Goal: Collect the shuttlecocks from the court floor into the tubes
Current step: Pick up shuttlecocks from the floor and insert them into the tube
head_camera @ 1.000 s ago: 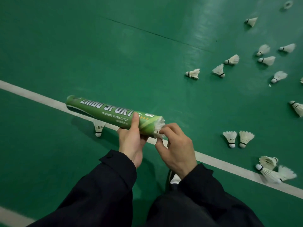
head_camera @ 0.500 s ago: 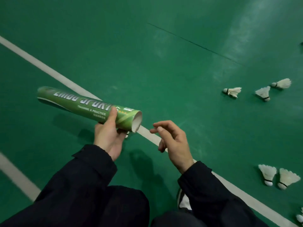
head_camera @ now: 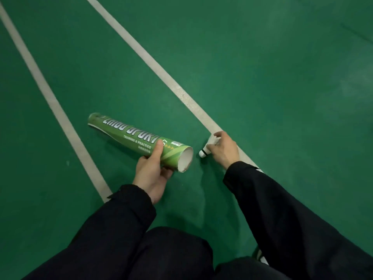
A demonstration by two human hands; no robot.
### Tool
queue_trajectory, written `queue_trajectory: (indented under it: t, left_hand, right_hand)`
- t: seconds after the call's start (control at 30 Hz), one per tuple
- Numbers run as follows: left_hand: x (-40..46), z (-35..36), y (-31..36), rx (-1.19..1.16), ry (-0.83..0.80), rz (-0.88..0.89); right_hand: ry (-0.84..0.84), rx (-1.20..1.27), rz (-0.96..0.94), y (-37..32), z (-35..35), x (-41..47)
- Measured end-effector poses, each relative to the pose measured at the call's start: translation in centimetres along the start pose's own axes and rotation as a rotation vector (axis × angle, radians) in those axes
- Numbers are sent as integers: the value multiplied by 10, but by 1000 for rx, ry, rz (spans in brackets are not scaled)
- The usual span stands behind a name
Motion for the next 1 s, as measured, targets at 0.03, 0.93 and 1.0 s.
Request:
queue_trajectory:
  t: [0.03,0.93,1.0]
  left_hand:
    - [1,1,0,-5,9,5]
    - [-396,220,-279,510,-1097,-442]
    - [-411,220,-313,588,-1116,-428]
  right_hand:
    - [7,158,-2,0,-8,-14]
    - [472,617,295,269,-310,-436]
    - [373,669,313,303,-318,-436]
Point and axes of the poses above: each hand's wrist, its own x-axis towards the middle knuckle, its own z-axis out of the palm, y = z × x, the point moved 3 cm from there along x, towards the middle knuckle, and after that the axes turned 9 degrees about z, right-handed, at the moved point
